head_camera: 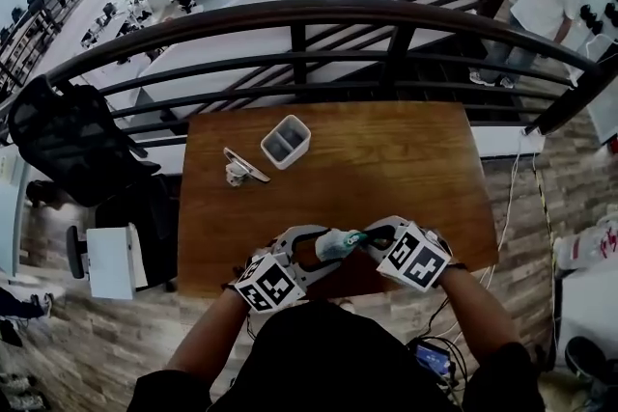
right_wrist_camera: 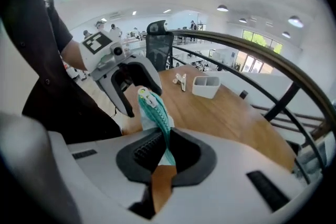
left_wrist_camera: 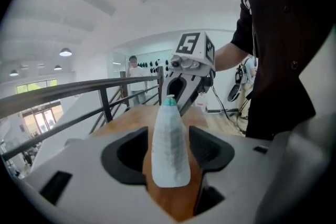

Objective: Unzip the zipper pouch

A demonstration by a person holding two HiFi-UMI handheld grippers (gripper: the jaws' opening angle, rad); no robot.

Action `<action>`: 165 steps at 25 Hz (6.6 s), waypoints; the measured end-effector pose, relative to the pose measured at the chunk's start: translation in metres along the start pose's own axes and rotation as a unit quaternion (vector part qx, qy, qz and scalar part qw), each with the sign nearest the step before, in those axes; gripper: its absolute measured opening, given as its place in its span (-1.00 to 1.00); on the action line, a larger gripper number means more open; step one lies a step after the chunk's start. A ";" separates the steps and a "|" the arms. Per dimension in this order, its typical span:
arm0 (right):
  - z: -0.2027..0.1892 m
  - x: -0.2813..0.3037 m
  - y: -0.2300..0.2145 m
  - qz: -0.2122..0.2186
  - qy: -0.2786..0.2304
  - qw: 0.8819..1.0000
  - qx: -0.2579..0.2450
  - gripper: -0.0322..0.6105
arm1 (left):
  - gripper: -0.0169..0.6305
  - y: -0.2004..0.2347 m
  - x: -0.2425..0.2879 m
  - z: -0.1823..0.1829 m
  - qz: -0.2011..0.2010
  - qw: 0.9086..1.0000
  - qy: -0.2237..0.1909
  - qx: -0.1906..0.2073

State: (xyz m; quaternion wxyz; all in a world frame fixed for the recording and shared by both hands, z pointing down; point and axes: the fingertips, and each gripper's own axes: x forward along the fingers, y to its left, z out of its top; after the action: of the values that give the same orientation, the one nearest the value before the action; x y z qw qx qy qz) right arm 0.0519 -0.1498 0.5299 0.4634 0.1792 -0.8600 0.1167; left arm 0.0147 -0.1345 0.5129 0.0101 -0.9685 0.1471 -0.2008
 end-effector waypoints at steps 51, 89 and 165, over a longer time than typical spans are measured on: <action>0.028 -0.022 0.014 -0.076 -0.107 0.986 0.105 -0.65 | -0.75 0.005 0.033 -0.031 0.018 0.991 0.128 0.016; 0.002 -0.011 0.005 0.032 -0.198 0.932 0.302 -0.71 | -0.74 -0.001 0.036 -0.043 0.001 0.989 0.146 0.039; -0.020 0.007 -0.035 -0.021 -0.159 0.928 0.335 -0.91 | -0.90 0.009 0.022 -0.005 0.039 0.995 0.073 0.048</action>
State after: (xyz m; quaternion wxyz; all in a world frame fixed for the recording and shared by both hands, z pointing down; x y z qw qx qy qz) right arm 0.0781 -0.1752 0.5479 0.2355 0.3582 -0.8293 0.3584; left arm 0.0294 -0.1498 0.5255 0.0535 -0.9432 0.1755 -0.2771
